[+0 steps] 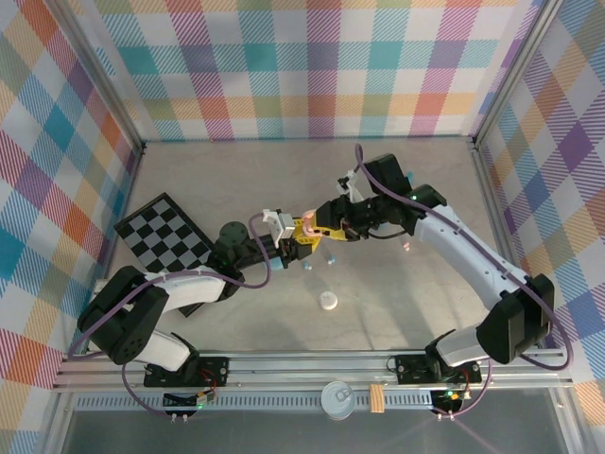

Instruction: Insert wireless bluetooth earbuds into charging case

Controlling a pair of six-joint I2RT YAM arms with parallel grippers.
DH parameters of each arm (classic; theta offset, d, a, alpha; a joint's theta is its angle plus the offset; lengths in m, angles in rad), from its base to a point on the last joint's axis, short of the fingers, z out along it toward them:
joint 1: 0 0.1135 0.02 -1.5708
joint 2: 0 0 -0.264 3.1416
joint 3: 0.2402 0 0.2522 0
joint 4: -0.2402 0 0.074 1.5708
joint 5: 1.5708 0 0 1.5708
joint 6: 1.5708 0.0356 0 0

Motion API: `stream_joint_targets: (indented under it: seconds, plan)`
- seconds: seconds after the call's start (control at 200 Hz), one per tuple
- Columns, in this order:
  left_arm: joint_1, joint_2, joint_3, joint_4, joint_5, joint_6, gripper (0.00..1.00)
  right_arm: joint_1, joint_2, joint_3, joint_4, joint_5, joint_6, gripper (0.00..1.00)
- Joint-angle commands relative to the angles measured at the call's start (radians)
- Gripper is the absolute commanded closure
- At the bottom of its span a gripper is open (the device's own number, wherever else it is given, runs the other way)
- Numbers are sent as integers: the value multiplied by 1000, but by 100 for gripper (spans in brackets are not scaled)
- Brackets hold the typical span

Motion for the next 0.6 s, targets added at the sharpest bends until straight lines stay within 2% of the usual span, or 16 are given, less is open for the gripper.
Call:
stream_joint_targets:
  seconds: [0.0, 0.06, 0.17, 0.24, 0.315, 0.435, 0.505, 0.595]
  plan:
    - [1, -11, 15, 76, 0, 19, 67, 2, -92, 10, -34, 35, -92, 48]
    - [3, -18, 9, 78, -1, 19, 67, -4, -151, -11, -46, 83, -135, 46]
    - [12, -34, -4, 78, 1, 16, 67, -43, -279, -78, -84, 278, -174, 46]
    - [17, -46, -12, 71, 0, 18, 67, -89, -355, -140, -102, 404, -178, 46]
    - [17, -58, -15, 54, 1, 21, 67, -161, -407, -209, -103, 482, -168, 46]
    - [17, -79, -27, 41, -4, 21, 67, -265, -398, -263, -124, 600, -175, 46]
    - [17, -94, -32, 21, -6, 26, 67, -297, -344, -267, -150, 714, -161, 46]
    - [17, -111, -32, -13, -3, 37, 67, -338, -260, -280, -136, 784, -144, 46]
